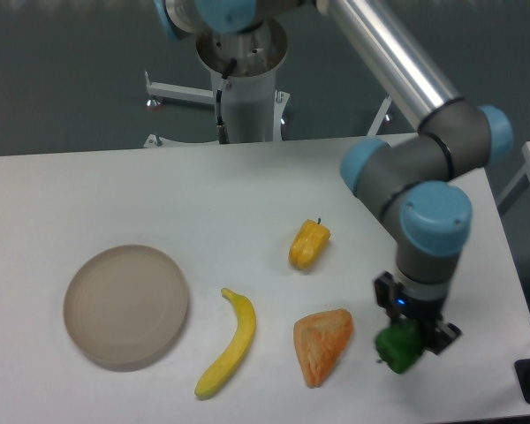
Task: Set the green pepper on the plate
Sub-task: 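Carry the green pepper over the banana toward the beige plate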
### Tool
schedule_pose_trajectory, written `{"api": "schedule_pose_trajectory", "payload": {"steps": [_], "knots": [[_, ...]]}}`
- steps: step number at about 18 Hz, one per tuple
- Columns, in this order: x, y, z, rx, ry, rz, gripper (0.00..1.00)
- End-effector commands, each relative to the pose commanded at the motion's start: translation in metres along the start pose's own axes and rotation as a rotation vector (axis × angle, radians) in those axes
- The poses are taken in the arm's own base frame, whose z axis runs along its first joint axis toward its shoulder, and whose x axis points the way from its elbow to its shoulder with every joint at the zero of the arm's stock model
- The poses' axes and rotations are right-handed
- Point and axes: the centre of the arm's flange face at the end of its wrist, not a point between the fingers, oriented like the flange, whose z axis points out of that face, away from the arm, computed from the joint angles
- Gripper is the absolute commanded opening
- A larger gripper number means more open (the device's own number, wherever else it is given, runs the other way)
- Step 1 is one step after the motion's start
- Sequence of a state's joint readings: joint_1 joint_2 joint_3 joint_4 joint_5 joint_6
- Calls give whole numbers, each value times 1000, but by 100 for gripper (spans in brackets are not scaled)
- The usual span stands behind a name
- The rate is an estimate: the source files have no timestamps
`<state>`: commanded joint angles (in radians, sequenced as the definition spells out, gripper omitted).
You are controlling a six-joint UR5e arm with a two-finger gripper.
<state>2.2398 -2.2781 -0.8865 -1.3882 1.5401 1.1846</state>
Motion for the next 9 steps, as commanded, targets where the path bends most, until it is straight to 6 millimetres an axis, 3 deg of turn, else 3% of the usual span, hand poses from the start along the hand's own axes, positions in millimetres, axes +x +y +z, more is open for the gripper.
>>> {"api": "schedule_pose_trajectory", "payload": {"steps": [5, 9], "knots": [[84, -67, -20, 39, 43, -100, 39], [155, -137, -32, 58, 62, -198, 39]]}}
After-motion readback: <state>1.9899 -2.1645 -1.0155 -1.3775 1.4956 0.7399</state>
